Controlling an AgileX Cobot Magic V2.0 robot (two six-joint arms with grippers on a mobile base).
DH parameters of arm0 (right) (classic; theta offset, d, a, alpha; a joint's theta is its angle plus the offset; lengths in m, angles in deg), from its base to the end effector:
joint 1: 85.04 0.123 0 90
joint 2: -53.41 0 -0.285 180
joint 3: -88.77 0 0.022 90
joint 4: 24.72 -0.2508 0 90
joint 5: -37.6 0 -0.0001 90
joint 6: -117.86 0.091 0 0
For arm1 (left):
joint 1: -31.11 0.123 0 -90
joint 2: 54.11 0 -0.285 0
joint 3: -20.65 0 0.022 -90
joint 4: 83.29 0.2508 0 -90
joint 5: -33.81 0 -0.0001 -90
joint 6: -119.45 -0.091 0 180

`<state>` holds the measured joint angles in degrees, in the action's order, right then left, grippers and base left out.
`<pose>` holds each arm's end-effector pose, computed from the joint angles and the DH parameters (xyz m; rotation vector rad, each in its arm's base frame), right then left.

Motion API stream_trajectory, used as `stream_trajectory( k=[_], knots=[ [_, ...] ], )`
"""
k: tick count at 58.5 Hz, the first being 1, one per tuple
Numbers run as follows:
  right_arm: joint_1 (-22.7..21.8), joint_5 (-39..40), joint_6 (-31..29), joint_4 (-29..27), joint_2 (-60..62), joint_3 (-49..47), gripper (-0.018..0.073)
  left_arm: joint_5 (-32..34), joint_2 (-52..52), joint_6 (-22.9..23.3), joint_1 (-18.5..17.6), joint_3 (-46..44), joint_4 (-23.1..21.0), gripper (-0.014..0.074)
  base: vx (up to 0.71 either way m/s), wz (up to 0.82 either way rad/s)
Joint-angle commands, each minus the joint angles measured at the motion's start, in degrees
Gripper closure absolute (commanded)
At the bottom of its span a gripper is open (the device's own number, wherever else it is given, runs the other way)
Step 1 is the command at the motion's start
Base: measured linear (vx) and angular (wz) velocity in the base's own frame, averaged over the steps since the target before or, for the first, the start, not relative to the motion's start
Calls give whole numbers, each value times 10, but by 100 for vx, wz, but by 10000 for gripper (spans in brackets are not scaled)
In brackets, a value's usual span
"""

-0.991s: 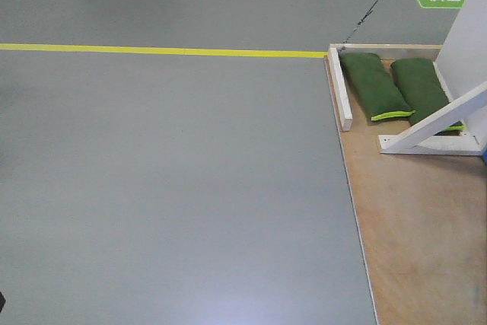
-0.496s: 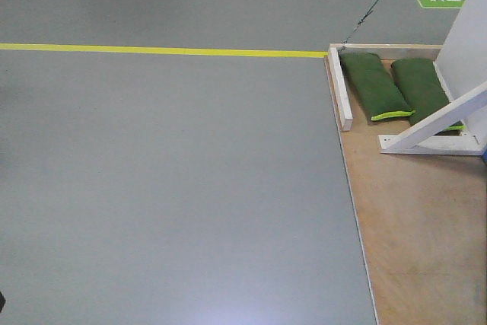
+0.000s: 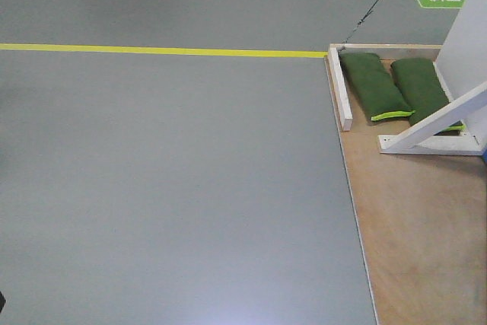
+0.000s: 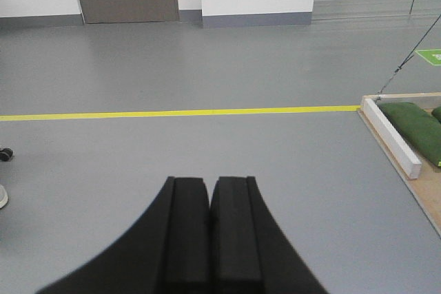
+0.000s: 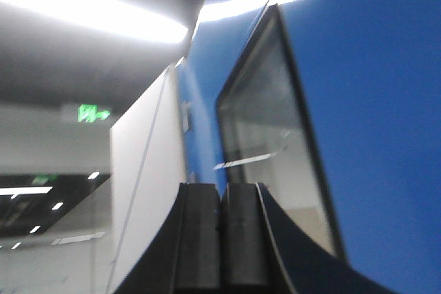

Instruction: Move to blue door and open it

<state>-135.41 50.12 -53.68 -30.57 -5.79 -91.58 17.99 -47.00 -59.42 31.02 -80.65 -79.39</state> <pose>0.0771 -0.0962 0.5790 0.4574 0.6846 -0.6053 0.0548 0.0016 0.1802 0.0286 1.7732 0.0484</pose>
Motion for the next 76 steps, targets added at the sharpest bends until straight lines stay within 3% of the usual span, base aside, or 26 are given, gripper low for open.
stream_trajectory(
  k=[1,12,24,38,53,65,76],
  knots=[
    [-75,61,-6,-36,-5,-28,547,49,-7,4,-4,-15,-2,524,0,0],
    [-245,82,-6,-98,-32,-28,547,49,-7,4,-4,-15,-2,524,0,0],
    [-401,82,-6,-144,-92,-28,547,49,-7,4,-4,-15,-2,524,0,0],
    [-531,82,-6,-180,-173,-28,547,49,-7,4,-4,-15,-2,524,0,0],
    [-586,85,-6,-179,-261,-28,547,49,-7,4,-4,-15,-2,524,0,0],
    [-582,108,-6,-160,-335,-28,547,49,-7,4,-4,-15,-2,524,0,0],
    [-539,114,-6,-137,-399,-45,547,49,-7,4,-4,-15,-2,524,0,0]
  ],
)
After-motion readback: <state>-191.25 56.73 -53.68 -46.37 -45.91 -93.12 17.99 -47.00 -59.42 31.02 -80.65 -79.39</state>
